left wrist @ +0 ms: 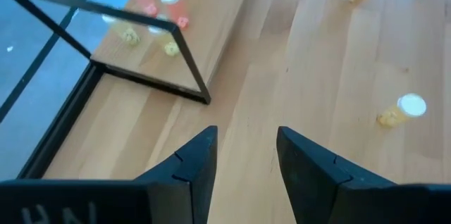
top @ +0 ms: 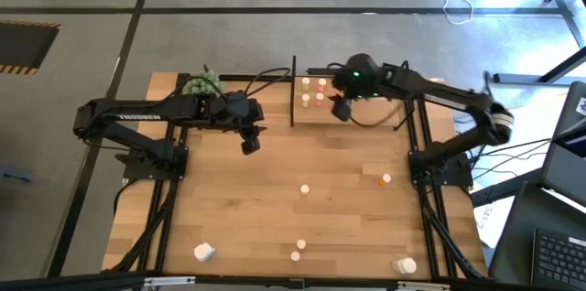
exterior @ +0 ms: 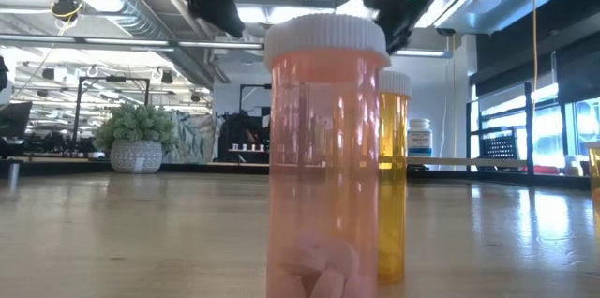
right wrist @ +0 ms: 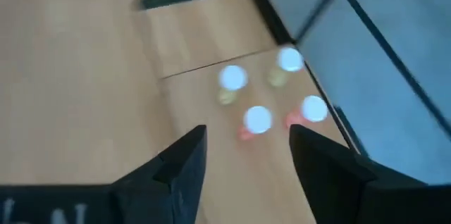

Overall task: Pick and place medicine bottles onto shelf by color
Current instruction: Put the top orange pill bottle on the shelf aligned with the other orange pill bottle

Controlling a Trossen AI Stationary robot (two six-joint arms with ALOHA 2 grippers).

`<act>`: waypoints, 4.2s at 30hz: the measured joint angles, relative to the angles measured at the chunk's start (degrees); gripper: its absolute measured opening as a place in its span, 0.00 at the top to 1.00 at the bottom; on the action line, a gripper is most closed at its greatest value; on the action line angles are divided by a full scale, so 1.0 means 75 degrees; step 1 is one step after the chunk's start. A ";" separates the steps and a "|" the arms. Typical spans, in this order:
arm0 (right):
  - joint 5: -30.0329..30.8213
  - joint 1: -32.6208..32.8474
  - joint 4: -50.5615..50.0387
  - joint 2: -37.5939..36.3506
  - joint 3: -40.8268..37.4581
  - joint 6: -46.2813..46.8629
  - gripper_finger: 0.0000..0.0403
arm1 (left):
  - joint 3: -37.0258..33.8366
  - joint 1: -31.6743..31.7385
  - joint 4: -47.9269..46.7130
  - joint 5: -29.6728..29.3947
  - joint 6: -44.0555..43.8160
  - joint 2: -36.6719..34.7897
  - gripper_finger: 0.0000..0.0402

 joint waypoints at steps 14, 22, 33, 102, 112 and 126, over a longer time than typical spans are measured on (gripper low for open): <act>-0.0839 0.1923 -0.4061 -0.2141 0.0006 0.1649 0.49 | 0.0000 -0.0051 -0.0467 0.0135 0.0006 -0.0213 0.65; -0.1199 0.2727 -0.6127 -0.2604 -0.0020 0.3450 0.49 | 0.0002 -0.0051 -0.0437 0.0795 0.0020 -0.0213 0.65; -0.1751 0.3603 -0.5596 -0.3881 -0.1436 0.4418 0.49 | 0.0003 -0.0147 -0.0434 0.0829 0.0030 -0.0211 0.65; -0.1051 0.5084 -0.1953 -0.4257 -0.6024 0.6453 0.50 | 0.0015 -0.0430 0.0609 0.2396 -0.0028 -0.0205 0.65; -0.1050 0.5084 -0.1934 -0.4263 -0.6015 0.6657 0.70 | 0.0015 -0.0430 0.0609 0.2394 -0.0028 -0.0205 0.65; -0.0796 0.5083 -0.1819 -0.4260 -0.5867 0.7943 0.70 | 0.0015 -0.0430 0.0606 0.2394 -0.0028 -0.0205 0.65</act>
